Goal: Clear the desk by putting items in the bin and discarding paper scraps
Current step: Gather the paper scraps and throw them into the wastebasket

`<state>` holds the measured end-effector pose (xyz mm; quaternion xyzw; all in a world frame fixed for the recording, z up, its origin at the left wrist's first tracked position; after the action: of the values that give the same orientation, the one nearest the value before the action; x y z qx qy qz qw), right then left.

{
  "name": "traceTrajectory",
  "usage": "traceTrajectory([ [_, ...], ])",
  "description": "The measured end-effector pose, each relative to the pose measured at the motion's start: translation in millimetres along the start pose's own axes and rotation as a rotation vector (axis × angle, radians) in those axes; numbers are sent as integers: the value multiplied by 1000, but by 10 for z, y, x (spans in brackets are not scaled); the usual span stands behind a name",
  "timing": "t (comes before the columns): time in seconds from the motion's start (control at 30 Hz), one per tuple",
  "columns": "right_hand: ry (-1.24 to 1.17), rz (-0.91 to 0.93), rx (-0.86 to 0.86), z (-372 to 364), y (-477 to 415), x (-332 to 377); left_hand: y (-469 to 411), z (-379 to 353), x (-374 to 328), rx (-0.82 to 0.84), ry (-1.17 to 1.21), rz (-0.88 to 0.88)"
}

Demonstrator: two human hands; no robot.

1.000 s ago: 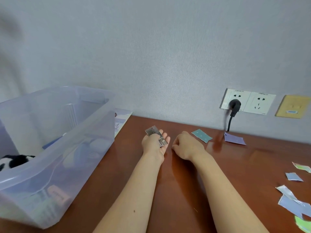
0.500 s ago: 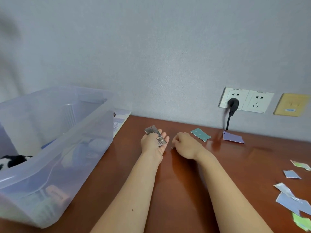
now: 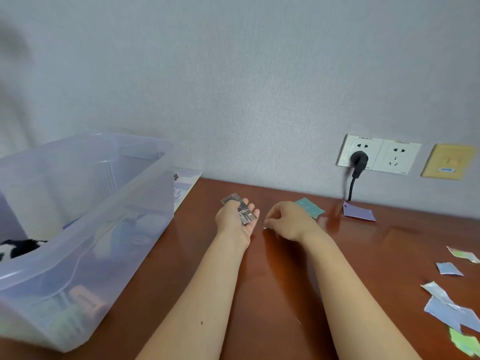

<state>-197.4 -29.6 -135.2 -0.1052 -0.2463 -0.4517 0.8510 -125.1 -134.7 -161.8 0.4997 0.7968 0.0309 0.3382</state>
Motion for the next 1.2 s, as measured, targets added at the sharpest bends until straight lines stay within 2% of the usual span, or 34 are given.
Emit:
traceTrajectory([
  [0.2, -73, -51, 26, -45, 1, -38, 18, -6, 35, 2, 10, 9],
  [0.37, 52, -69, -16, -62, -3, 22, 28, -3, 30, 3, 23, 7],
  [0.63, 205, -19, 51, -120, 45, 69, 31, -6, 20, -6, 8, 12],
  [0.97, -142, 107, -71, 140, 52, 247, 29, -19, 19, 8, -10, 5],
  [1.2, -10, 70, 18, 64, 54, 40, 25, 1, -3, -13, -6, -17],
])
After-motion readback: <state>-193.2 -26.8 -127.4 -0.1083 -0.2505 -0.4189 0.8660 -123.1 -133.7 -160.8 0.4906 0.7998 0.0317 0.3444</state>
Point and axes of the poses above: each hand's wrist, its own y-axis away from the middle knuckle, its own z-axis out of the back of the hand, x = y × z, the point moved 5 cm from there along -y, towards the middle knuckle, and after that the axes turned 1 degree about x, right-handed, at the moved point
